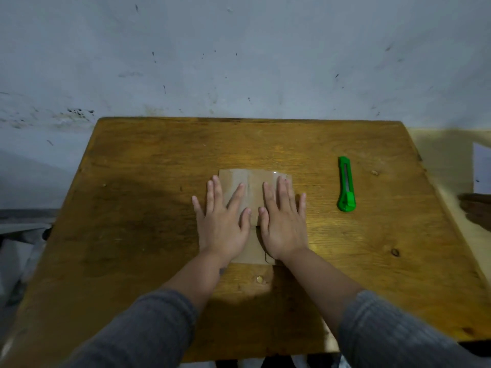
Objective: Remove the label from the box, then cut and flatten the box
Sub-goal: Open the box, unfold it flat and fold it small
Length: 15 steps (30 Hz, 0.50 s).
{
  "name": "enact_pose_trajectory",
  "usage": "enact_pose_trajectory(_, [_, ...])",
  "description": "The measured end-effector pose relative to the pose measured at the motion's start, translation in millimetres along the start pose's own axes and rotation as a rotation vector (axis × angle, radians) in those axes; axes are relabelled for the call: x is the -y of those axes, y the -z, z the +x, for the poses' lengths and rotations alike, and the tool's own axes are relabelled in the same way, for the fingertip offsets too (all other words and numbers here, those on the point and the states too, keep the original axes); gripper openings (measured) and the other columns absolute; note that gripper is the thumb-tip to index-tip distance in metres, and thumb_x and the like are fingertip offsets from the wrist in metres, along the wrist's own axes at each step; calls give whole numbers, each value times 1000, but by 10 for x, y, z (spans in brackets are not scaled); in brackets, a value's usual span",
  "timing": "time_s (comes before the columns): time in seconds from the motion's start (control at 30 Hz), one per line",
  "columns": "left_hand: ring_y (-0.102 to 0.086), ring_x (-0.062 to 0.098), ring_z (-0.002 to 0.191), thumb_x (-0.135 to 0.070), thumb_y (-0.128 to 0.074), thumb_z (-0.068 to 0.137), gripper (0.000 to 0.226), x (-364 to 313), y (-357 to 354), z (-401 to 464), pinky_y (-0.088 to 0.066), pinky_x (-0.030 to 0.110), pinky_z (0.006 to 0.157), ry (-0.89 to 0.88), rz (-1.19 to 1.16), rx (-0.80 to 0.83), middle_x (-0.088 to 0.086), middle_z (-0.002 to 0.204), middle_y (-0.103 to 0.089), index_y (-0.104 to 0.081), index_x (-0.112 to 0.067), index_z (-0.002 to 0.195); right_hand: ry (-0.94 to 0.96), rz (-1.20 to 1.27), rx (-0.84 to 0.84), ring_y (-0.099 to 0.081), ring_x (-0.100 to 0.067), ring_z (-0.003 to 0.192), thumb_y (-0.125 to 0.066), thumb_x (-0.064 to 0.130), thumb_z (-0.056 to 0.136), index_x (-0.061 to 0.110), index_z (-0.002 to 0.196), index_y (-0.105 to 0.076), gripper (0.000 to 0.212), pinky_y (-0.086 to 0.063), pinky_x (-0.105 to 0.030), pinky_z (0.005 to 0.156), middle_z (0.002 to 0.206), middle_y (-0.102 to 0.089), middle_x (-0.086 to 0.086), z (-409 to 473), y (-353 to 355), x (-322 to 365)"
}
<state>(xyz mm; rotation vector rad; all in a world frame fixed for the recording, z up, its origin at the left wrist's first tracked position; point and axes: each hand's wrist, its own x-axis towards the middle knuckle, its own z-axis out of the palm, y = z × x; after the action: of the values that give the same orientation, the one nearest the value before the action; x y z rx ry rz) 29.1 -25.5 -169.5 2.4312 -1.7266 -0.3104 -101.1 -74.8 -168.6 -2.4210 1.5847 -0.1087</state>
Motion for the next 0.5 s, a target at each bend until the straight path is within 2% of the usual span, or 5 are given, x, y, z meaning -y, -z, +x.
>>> enact_pose_trajectory(0.13, [12, 27, 148, -65, -14, 93, 73, -39, -15, -145, 11, 54, 114, 187, -74, -16, 14, 160, 8, 10, -27, 151, -283, 41, 10, 21, -29, 143, -11, 49, 97, 46, 146, 0, 50, 18, -58, 109, 158, 11, -14, -142, -1, 61])
enact_pose_trajectory(0.23, [10, 20, 148, -67, -16, 92, 84, -49, -27, -159, 11, 53, 116, 242, -127, -28, 7, 161, 4, 15, -15, 150, -270, 107, -38, 15, -28, 145, -18, 47, 98, 49, 145, -8, 48, 16, -55, 110, 159, 3, -15, -169, 15, 102])
enact_pose_trajectory(0.37, [6, 21, 148, -58, -18, 97, 67, -12, -2, -134, 11, 45, 116, 141, -181, -54, 6, 162, -3, -3, -26, 153, -232, 302, -127, 1, -28, 147, -33, 39, 98, 43, 142, -29, 44, 7, -46, 115, 156, -13, -20, -140, 47, 131])
enact_pose_trajectory(0.43, [-2, 24, 148, -53, -26, 98, 61, -6, 33, -156, 1, 41, 118, 140, -304, -71, 8, 161, -8, -13, -28, 152, -236, 429, -148, -8, -29, 145, -40, 34, 97, 41, 138, -39, 42, -1, -45, 118, 154, -18, -19, -148, 92, 174])
enact_pose_trajectory(0.5, [-19, 27, 144, -48, -37, 98, 61, -39, 109, -218, -22, 39, 114, 169, -451, -95, 7, 160, -10, -16, -29, 152, -218, 542, -197, -20, -30, 140, -47, 26, 96, 39, 134, -46, 41, -19, -42, 117, 150, -21, -16, -200, 178, 238])
